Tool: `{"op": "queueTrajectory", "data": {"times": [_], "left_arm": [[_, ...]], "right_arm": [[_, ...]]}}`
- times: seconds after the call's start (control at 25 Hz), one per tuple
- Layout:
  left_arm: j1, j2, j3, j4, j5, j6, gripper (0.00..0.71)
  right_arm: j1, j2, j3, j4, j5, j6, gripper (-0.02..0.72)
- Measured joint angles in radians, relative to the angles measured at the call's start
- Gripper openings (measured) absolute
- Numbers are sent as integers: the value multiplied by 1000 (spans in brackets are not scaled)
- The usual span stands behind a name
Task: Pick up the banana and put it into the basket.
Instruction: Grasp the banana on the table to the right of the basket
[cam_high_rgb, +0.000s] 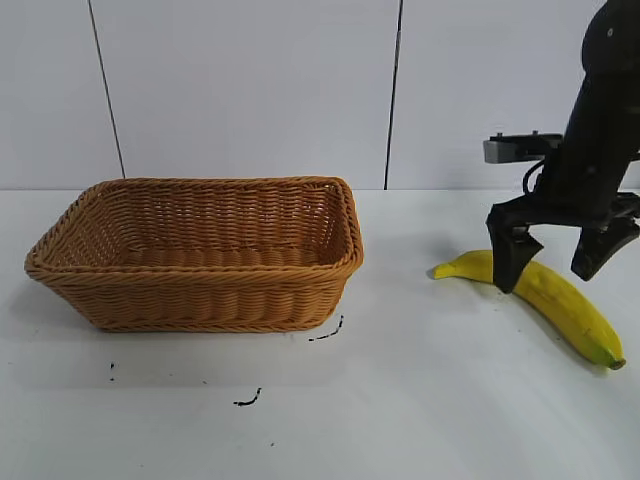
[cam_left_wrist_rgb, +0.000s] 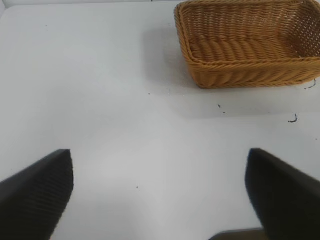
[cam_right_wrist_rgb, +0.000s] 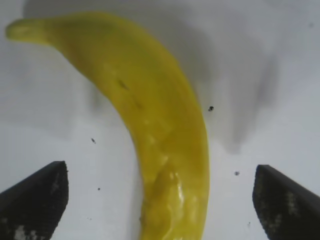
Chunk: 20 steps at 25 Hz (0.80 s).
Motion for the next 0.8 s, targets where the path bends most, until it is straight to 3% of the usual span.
{"op": "queueTrajectory", "data": {"times": [0.2,0.28,0.48,0.72,0.8], "left_arm": [[0,0,0,0,0,0,693],[0,0,0,0,0,0,693],[0,0,0,0,0,0,693],[0,0,0,0,0,0,693],[0,0,0,0,0,0,693]], "right_arm": [[0,3,0,1,-19,1,689],[0,3,0,1,-19,12,640],[0,3,0,1,-14,68,281],[0,-6,-1,-52,2,77,294],[0,-25,-21,-66,43,78,294]]}}
